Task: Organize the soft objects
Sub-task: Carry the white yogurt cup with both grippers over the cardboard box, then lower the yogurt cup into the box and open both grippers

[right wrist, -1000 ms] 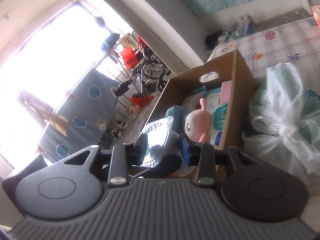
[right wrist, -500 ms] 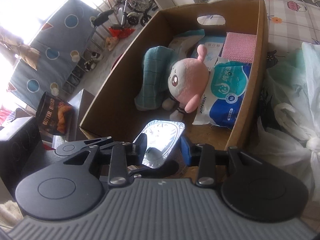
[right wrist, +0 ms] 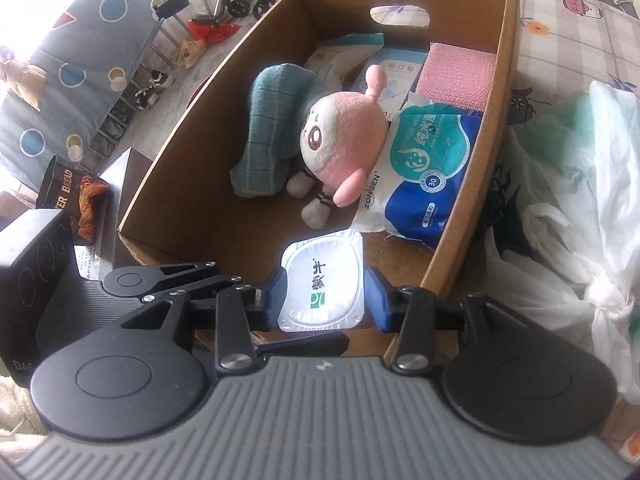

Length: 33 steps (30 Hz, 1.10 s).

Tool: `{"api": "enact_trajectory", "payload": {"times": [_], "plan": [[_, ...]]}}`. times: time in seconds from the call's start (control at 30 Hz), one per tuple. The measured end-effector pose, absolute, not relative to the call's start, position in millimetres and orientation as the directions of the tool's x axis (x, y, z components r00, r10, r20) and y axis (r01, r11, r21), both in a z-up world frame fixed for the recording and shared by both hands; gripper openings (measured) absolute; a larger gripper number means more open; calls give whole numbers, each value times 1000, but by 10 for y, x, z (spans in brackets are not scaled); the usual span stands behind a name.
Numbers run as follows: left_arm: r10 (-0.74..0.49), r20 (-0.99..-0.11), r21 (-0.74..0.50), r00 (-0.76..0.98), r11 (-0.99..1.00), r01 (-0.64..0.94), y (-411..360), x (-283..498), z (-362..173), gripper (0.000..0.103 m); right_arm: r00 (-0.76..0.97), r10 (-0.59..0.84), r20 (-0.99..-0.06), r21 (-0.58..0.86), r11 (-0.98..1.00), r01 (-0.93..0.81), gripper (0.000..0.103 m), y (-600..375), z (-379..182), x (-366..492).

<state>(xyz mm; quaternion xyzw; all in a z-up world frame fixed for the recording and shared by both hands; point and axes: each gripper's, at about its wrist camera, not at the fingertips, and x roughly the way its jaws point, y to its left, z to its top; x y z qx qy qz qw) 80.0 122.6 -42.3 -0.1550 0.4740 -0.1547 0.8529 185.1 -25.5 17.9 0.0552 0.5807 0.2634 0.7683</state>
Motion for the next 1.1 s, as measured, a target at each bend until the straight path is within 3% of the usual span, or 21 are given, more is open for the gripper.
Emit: {"api": "enact_trajectory", "payload": {"times": [0.47, 0.67, 1.1], "plan": [[-410, -766, -418, 495, 903, 101, 1262, 765, -401, 62, 220, 521, -825, 442, 837, -323, 48, -370, 246, 1798], [-385, -782, -408, 489, 911, 65, 1290, 819, -429, 62, 268, 560, -784, 494, 824, -277, 48, -563, 293, 1715], [-469, -777, -503, 420, 864, 36, 1244, 992, -593, 56, 370, 585, -722, 540, 810, -228, 49, -940, 386, 1508]]}}
